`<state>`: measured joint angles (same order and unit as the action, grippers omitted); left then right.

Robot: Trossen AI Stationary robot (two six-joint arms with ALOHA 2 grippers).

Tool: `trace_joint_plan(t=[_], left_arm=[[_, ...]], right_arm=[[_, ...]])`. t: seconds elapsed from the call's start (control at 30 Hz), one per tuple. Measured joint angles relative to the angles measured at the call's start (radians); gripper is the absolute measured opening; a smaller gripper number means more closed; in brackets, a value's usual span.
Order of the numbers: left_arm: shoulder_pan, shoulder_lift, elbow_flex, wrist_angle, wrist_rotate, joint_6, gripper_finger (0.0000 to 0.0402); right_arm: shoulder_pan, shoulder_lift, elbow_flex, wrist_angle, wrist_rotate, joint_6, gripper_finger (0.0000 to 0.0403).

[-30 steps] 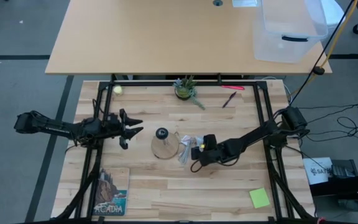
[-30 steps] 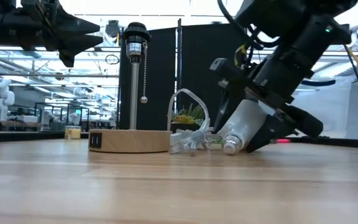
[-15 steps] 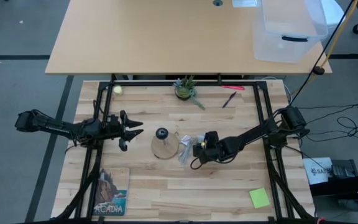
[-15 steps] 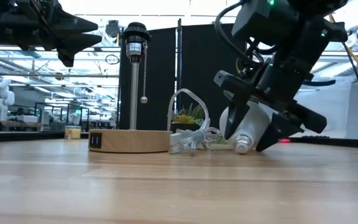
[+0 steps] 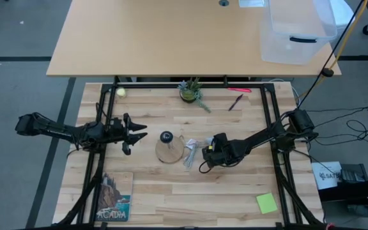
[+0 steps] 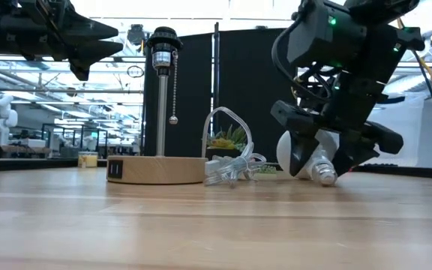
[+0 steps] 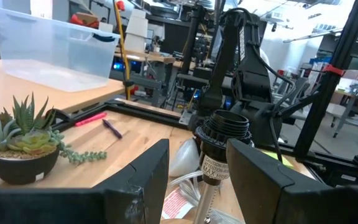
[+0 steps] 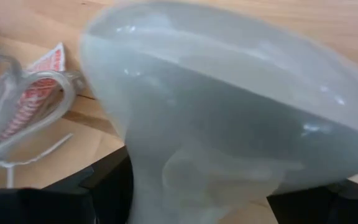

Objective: Screw lightbulb
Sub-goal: Insert the lightbulb into the lamp

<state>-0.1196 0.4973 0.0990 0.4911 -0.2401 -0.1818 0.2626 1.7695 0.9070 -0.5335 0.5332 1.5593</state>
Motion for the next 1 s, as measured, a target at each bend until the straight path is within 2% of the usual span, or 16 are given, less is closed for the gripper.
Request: trace_joint_plan(t=[0.23,0.6,0.77,1.0], left_arm=[[0.0,0.0,0.0,0.0,0.0,0.0,0.0165],[0.0,0.0,0.0,0.0,0.0,0.0,0.0165],[0.0,0.0,0.0,0.0,-0.001,0.0,0.0165],[0.0,0.0,0.0,0.0,-0.001,0.0,0.0165]], right_arm=[[0.0,0.001,0.0,0.0,0.01,0.001,0.0286],[0.0,0.002,-0.002,0.065,0.011,-0.035,0.0181],[0.0,0.002,-0.002,0.141,0.028,-0.102,0.0173],[0.0,0.002,-0.001,0.214,0.107,-0.216,0.0171]])
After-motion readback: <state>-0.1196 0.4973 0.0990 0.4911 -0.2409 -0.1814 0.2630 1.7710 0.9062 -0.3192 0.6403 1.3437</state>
